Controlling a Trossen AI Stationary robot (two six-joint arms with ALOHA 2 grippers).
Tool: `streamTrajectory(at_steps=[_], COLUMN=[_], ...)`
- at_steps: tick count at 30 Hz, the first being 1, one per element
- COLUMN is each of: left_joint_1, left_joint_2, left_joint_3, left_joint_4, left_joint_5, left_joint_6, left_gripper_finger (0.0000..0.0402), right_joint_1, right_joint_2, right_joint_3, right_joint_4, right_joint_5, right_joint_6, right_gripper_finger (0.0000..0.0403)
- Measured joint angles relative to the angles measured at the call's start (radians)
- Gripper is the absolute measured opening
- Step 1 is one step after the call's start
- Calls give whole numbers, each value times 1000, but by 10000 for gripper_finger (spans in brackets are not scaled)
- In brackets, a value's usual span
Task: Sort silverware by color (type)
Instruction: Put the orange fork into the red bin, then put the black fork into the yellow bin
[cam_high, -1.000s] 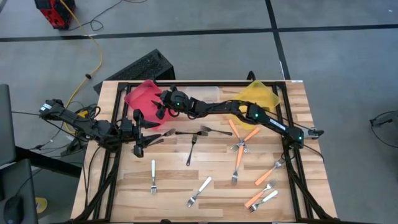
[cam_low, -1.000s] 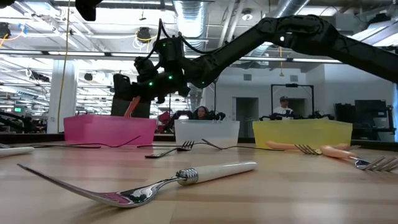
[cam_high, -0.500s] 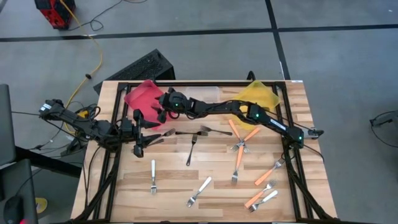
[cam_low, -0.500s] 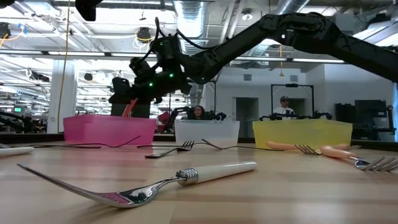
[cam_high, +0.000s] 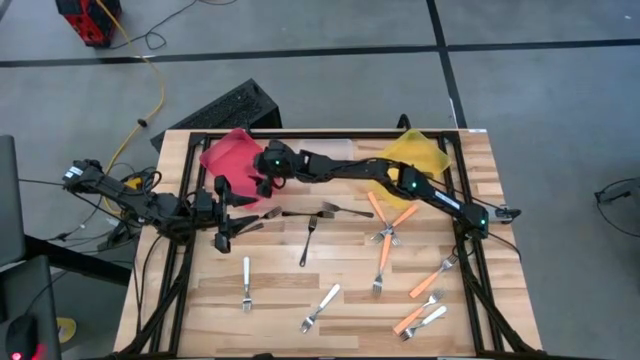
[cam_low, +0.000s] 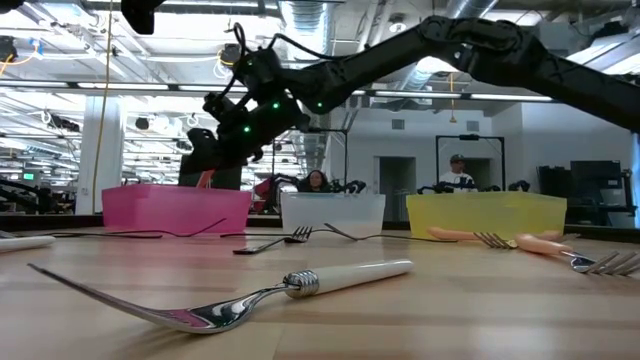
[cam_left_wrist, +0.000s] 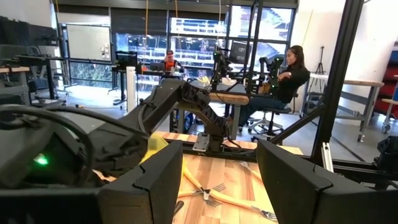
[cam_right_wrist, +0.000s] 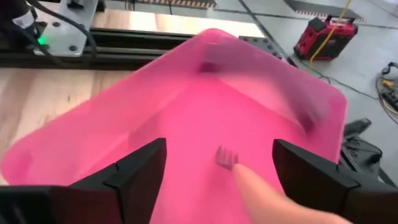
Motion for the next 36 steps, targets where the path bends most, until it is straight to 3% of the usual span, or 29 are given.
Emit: streamTrajectory(at_steps=[7,15,24,36], left_joint_1=[0,0,0,0], left_joint_2=[0,0,0,0], left_joint_3=[0,0,0,0], left_joint_4=[0,0,0,0], left_joint_5=[0,0,0,-1], left_joint_6=[-1,-2,-2,-2], left_gripper_finger=[194,194,194,194], right_joint_1=[-35,-30,-10,-18], right_joint_2=[7,5,-14,-81], right_joint_3=[49,50,51,49], right_joint_4=[-149,-171,-227,-335], right_joint_5=[-50,-52,12,26], right_joint_6=[-69,-132,-288,-317], right_gripper_finger=[321,321,321,322])
